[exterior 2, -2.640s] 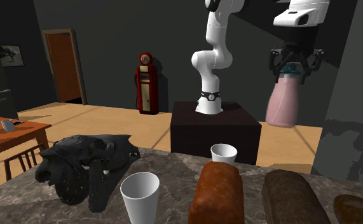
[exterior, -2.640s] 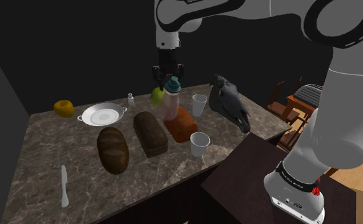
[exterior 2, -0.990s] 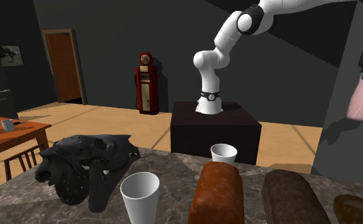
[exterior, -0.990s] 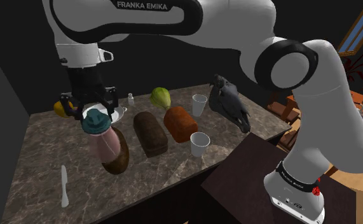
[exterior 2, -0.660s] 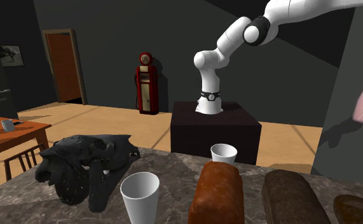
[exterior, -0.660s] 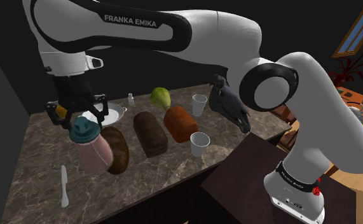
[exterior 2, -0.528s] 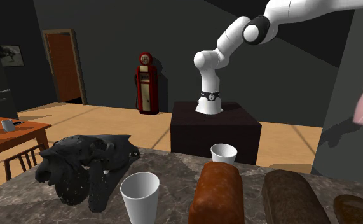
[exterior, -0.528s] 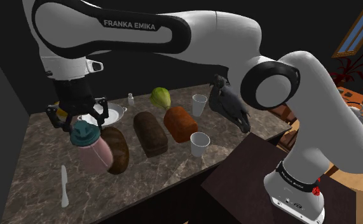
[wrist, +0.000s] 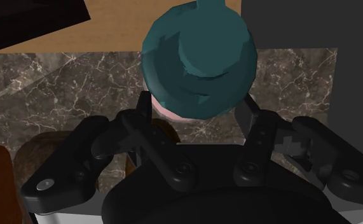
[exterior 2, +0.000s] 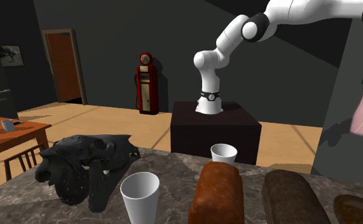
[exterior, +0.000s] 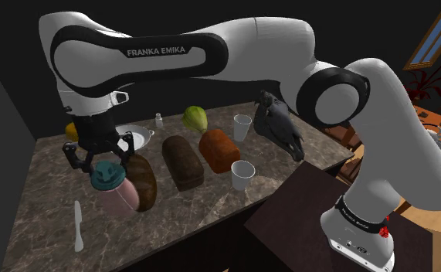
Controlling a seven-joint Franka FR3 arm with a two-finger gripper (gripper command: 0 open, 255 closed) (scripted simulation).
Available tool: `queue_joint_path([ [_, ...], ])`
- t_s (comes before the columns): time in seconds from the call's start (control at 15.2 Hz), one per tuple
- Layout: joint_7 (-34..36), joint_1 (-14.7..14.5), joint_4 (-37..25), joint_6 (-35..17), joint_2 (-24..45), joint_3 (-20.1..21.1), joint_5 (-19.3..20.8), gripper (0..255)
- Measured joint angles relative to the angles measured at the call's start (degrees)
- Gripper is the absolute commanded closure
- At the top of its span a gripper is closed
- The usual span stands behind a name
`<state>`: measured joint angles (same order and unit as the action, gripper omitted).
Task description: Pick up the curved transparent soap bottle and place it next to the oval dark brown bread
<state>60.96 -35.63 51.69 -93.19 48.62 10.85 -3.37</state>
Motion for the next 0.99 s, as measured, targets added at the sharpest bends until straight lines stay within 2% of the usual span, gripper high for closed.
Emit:
queue_joint_path([
  [0.46,-0.74,0.34,5.78,-5.66,-0.03,-0.09,-0.06,255],
  [0.99,-1.44,0.47,9.23,-10.54,1.45,-0.25,0.00,255],
])
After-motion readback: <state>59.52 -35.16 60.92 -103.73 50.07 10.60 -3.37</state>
